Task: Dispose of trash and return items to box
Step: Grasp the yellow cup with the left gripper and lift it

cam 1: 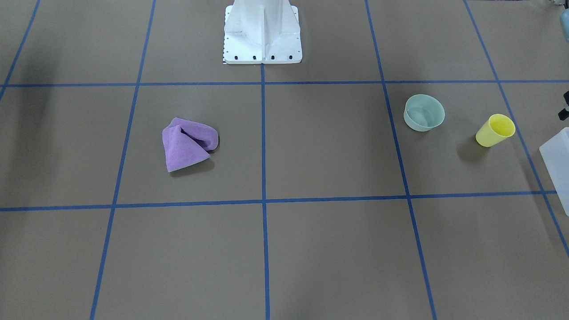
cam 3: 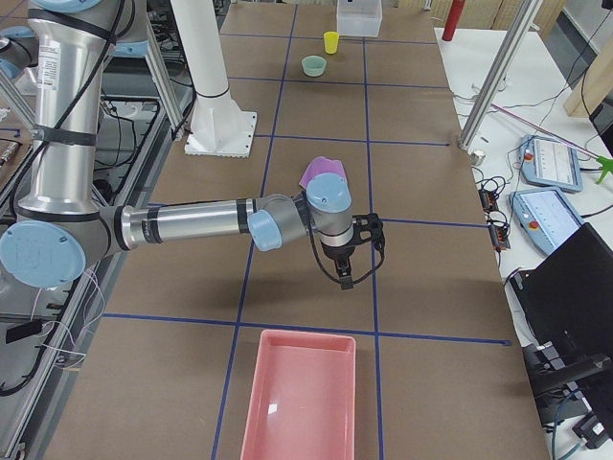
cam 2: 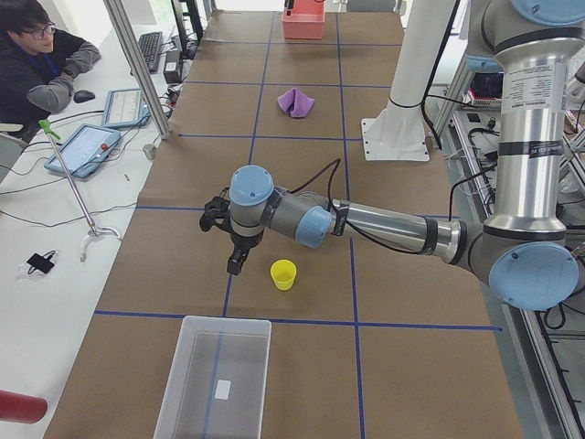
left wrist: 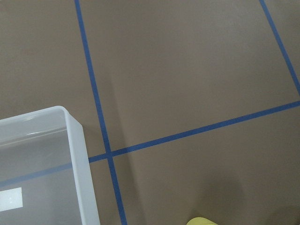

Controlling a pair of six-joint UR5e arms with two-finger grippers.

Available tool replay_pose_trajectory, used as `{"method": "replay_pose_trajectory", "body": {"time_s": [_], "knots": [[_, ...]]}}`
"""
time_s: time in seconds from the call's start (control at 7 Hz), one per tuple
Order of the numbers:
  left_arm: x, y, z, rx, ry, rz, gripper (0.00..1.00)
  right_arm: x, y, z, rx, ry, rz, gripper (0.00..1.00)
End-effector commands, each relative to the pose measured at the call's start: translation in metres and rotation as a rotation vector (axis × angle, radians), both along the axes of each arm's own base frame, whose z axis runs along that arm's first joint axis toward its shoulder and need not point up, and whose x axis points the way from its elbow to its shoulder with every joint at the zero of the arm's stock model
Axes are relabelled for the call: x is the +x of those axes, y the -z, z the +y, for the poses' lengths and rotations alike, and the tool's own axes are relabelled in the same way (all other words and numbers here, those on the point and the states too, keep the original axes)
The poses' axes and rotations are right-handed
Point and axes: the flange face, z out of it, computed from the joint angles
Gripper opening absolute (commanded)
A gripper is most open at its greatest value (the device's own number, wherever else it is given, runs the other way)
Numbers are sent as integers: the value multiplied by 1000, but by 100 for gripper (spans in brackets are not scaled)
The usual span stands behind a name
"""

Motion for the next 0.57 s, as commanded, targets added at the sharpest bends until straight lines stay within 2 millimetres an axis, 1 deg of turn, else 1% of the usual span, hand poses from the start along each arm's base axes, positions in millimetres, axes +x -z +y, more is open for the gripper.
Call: {"method": "replay_pose_trajectory", "body": {"time_s": [0.0, 0.14, 0.29, 0.43], "knots": [[31, -41, -1, -18, -52, -35, 98, -14, 3, 0, 1, -2, -5, 100], [46, -68, -1, 1, -81, -31, 98, -14, 3, 0, 4, 2, -4, 100], [59, -84, 0, 16, -107, -26, 98, -13, 2, 0, 7, -2, 5, 100], [70, -82, 2, 0, -94, -9, 97, -13, 1, 0, 9, -4, 15, 100]]}}
